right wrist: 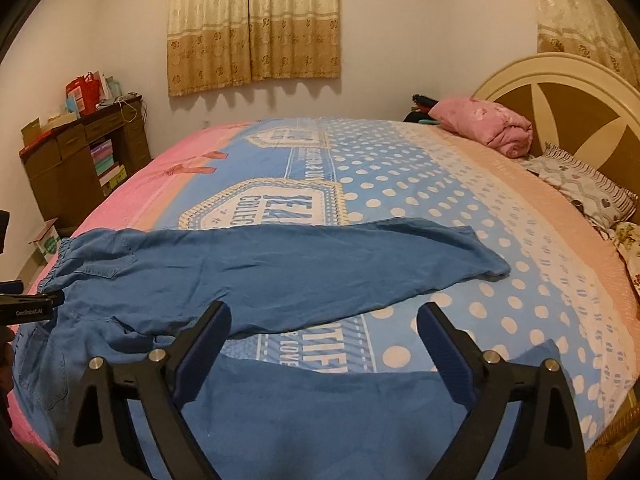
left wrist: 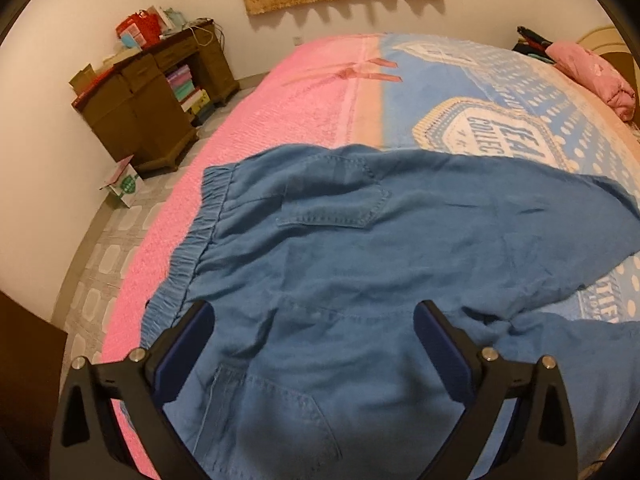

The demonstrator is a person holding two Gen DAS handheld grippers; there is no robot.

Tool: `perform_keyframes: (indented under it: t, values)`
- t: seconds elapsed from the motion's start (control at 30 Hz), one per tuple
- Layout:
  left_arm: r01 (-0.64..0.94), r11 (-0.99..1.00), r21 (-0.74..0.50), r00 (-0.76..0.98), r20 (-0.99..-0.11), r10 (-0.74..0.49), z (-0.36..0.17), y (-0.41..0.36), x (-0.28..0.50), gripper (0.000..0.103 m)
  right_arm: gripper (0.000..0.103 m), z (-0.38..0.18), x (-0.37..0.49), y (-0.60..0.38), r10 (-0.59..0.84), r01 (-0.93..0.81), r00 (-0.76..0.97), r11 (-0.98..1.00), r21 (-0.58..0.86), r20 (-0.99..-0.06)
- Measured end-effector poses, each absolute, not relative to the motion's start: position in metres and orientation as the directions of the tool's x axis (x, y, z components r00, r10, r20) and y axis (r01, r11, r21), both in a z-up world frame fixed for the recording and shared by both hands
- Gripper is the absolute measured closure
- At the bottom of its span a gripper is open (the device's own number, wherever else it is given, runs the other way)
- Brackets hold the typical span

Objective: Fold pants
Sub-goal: 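Lower the left tool to the waistband and close it on the pants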

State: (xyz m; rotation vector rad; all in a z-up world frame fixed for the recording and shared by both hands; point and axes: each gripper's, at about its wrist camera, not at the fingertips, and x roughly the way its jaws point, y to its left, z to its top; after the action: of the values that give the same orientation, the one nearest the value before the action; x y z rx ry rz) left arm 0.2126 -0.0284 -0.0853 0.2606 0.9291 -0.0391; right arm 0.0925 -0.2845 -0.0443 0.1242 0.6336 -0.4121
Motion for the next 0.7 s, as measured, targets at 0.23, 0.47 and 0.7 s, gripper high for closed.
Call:
perform_keyframes:
  t: [0.23, 0.47, 0.7]
  values:
    - [0.158, 0.955, 0.252, 0.619, -0.779, 0.103, -0.089, -0.037, 0.230, 0.001, 0.009, -0.057, 0.108, -0.288, -0.330, 0.401, 0.719, 0.916, -0.023, -0.611]
    - [0.164, 0.953, 0.256, 0.601, -0.792, 0.109, -0.096, -0.036, 0.254, 0.006, 0.017, -0.064, 0.116, -0.294, -0.309, 0.385, 0.714, 0.923, -0.016, -0.628]
    - [0.099, 0.979, 0.179, 0.572, -0.815, 0.092, -0.094, -0.030, 0.292, 0.012, 0.020, -0.079, 0.124, -0.289, -0.284, 0.378, 0.704, 0.926, 0.005, -0.651]
